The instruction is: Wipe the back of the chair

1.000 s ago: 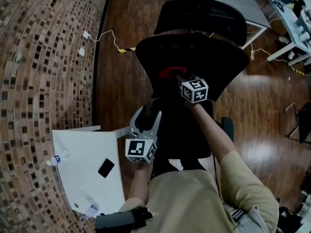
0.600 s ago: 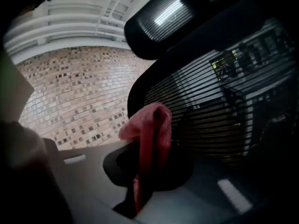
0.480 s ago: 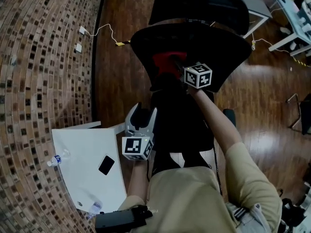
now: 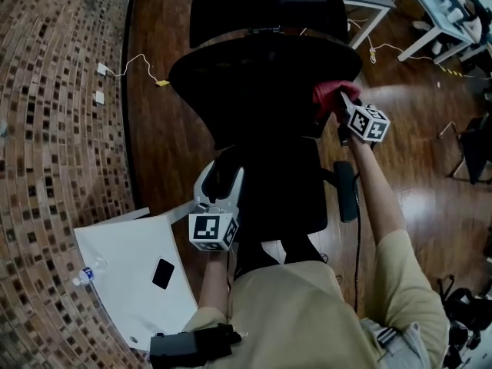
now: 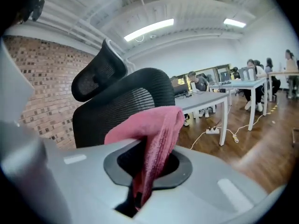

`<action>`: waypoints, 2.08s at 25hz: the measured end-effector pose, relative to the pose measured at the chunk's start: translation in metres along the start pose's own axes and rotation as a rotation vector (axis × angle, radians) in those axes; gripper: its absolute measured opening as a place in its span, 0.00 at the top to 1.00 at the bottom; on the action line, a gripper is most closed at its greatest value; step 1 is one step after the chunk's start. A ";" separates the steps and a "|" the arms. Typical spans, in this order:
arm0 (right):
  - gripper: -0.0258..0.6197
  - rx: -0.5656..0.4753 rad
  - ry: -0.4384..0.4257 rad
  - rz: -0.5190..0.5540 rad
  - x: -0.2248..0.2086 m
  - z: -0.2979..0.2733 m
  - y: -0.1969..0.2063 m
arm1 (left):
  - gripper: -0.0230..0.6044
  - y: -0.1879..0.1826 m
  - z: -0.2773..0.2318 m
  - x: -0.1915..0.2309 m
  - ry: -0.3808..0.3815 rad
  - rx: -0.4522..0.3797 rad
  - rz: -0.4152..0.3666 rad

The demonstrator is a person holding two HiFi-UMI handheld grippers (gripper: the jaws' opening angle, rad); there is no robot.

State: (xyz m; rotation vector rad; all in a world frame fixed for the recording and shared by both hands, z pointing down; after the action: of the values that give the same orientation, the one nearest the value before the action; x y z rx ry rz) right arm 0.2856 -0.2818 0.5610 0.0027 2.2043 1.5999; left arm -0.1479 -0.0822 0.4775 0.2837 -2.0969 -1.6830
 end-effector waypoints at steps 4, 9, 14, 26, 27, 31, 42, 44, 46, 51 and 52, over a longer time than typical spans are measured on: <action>0.92 0.017 -0.080 -0.006 0.048 -0.013 0.018 | 0.60 0.000 0.011 0.002 -0.028 0.003 0.016; 0.92 0.135 -0.422 0.021 0.191 -0.070 0.075 | 0.60 0.003 0.031 0.019 -0.088 0.005 0.018; 0.92 0.186 -0.637 -0.001 0.310 -0.129 0.106 | 0.60 0.002 0.045 0.025 -0.136 0.028 0.006; 0.92 0.089 -0.304 -0.140 0.099 -0.060 0.072 | 0.60 0.006 0.029 0.023 -0.052 0.030 -0.005; 0.92 0.078 -0.230 -0.143 0.064 -0.041 0.065 | 0.60 0.006 0.024 0.019 -0.037 0.025 0.000; 0.92 0.054 -0.015 -0.105 -0.023 0.010 0.043 | 0.60 0.009 0.007 0.006 -0.002 0.032 0.013; 0.92 0.210 -0.566 -0.130 0.230 -0.086 0.137 | 0.60 0.022 0.028 0.011 -0.073 0.063 0.027; 0.92 0.241 -0.614 -0.125 0.283 -0.114 0.154 | 0.60 0.026 0.040 0.015 -0.099 0.079 0.015; 0.92 0.265 -0.611 -0.148 0.312 -0.133 0.161 | 0.61 0.027 0.051 0.021 -0.128 0.090 0.017; 0.92 0.175 -0.432 -0.235 0.238 -0.119 0.141 | 0.61 0.035 0.056 0.032 -0.126 0.101 0.041; 0.92 0.143 -0.398 -0.257 0.207 -0.105 0.134 | 0.61 0.036 0.053 0.032 -0.113 0.098 0.037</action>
State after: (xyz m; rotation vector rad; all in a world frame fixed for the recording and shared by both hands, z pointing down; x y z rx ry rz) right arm 0.0298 -0.2826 0.6414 0.0697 1.9148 1.1844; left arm -0.1959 -0.0409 0.5095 0.1825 -2.2570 -1.6118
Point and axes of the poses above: the fingertips, and each gripper's own axes: z backward along the fingers, x to its left, y out of its underside, the point moved 10 cm from there along z, backward along the fingers, and after that the axes turned 6 degrees about -x, right-handed, at the moved point
